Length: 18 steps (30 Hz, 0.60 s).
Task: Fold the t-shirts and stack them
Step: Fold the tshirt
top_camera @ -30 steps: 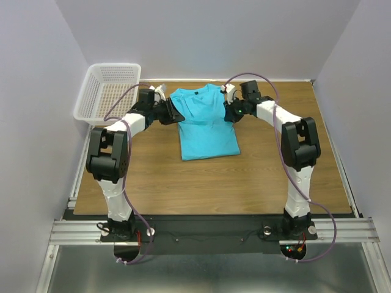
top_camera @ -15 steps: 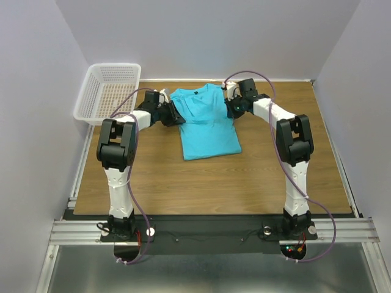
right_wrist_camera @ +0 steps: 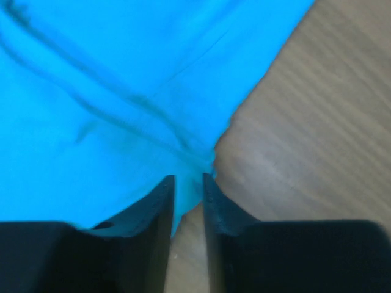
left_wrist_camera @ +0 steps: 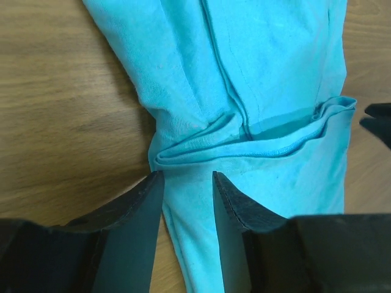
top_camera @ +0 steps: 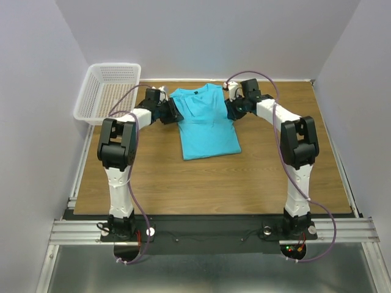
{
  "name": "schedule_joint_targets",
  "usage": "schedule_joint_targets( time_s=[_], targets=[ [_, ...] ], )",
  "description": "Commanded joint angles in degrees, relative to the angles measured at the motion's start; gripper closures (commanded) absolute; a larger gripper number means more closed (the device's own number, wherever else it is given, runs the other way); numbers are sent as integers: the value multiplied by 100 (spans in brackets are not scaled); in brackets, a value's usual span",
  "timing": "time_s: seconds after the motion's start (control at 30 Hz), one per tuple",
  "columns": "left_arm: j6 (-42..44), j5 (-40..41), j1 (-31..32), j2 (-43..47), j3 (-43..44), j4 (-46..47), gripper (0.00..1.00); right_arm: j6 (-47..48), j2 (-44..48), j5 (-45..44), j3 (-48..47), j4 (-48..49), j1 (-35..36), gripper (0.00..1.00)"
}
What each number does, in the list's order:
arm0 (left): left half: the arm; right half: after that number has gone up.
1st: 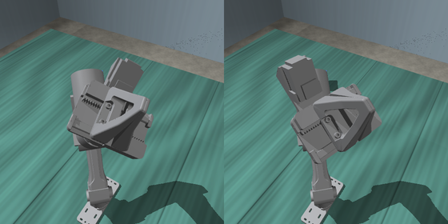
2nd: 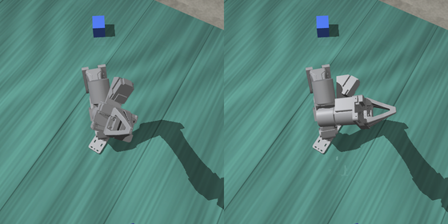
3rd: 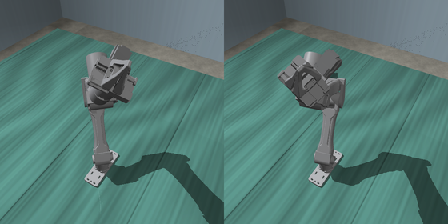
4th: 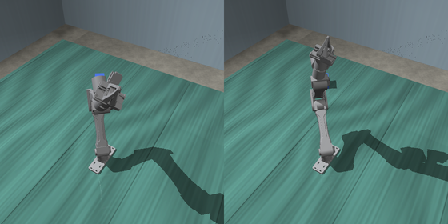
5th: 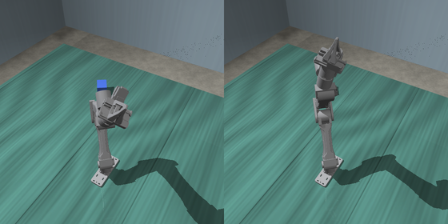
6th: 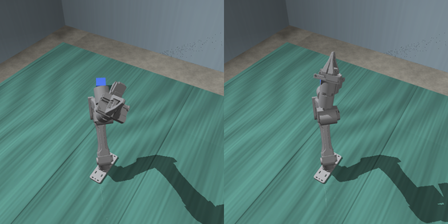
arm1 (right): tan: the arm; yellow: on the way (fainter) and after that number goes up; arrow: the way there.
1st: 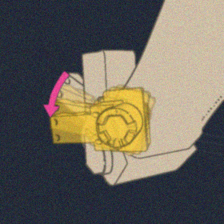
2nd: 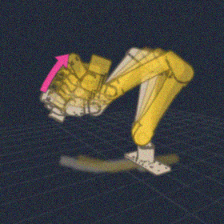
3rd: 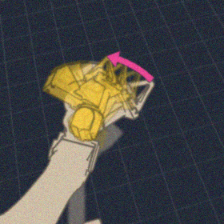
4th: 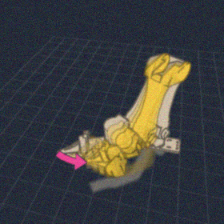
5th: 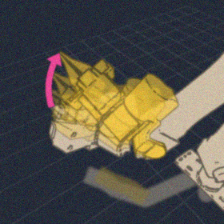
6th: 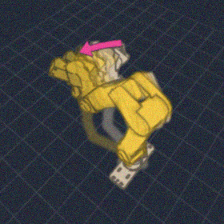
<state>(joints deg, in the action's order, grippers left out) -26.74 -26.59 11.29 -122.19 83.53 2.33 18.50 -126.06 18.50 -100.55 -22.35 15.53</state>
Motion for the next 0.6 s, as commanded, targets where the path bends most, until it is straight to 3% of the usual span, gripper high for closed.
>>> schedule_joint_targets(
  time_s=[0.0, 0.13, 0.17, 0.27, 0.57],
  targets=[
    [738, 381, 49, 1108, 235, 110, 49, 820, 1406, 1204, 728, 82, -41, 60],
    [1266, 628, 110, 2345, -353, 408, 44, 2338, 2549, 2217, 2028, -120, -33, 38],
    [1329, 646, 110, 2566, -703, 496, 43, 3291, 2917, 2350, 2579, -303, -41, 36],
    [1321, 585, 110, 3365, -1337, 593, 41, 4928, 3368, 2676, 3382, -489, -41, 34],
    [-75, -329, 224, 4992, -4334, 601, 41, 5576, 3395, 2290, 3876, -841, -24, 33]
  ],
)
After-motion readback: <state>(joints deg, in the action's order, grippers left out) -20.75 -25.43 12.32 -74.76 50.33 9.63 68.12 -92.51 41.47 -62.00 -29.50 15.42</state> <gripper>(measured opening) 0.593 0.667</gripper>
